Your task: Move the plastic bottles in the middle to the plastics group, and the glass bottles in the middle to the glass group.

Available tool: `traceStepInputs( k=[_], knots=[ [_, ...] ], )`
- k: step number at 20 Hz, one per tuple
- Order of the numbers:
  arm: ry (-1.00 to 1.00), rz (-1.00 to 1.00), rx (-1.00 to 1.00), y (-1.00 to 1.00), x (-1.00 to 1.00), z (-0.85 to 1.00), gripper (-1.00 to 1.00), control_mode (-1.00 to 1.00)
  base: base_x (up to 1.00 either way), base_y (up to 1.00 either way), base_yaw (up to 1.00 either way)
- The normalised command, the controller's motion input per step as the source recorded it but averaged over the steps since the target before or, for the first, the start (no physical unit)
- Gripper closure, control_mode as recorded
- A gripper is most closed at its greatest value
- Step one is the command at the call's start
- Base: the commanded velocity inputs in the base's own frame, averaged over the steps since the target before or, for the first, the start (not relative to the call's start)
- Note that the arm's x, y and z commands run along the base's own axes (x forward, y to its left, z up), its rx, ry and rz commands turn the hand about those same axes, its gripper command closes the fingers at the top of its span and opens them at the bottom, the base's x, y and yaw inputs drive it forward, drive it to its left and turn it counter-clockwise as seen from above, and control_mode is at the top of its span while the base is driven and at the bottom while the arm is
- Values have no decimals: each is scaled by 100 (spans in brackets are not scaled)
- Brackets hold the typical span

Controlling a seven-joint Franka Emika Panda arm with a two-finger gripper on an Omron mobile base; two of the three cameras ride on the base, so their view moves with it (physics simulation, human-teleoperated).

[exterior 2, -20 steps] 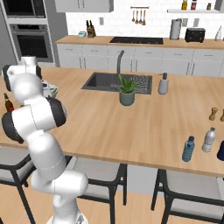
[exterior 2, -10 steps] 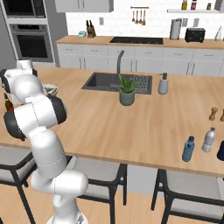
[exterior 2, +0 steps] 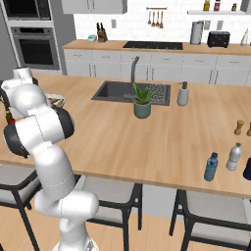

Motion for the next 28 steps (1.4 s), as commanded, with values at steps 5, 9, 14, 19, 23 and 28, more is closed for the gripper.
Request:
traceStepInputs(
  k=[5, 9, 14, 19, 23, 28],
  knots=[
    [0, 0, 0, 8, 0, -12, 100, -100, 0, 0, 0],
    [0, 0, 0, 7, 0, -22, 100, -100, 0, 0, 0],
    [0, 1, 0, 4, 0, -30, 100, -100, 0, 0, 0],
    [0, 2, 0, 0, 0, -13, 100, -100, 0, 0, 0],
    [0, 3, 0, 0, 0, -2, 100, -100, 0, 0, 0],
    [0, 2, 0, 1, 0, 0, -100, -100, 0, 0, 0]
  ],
)
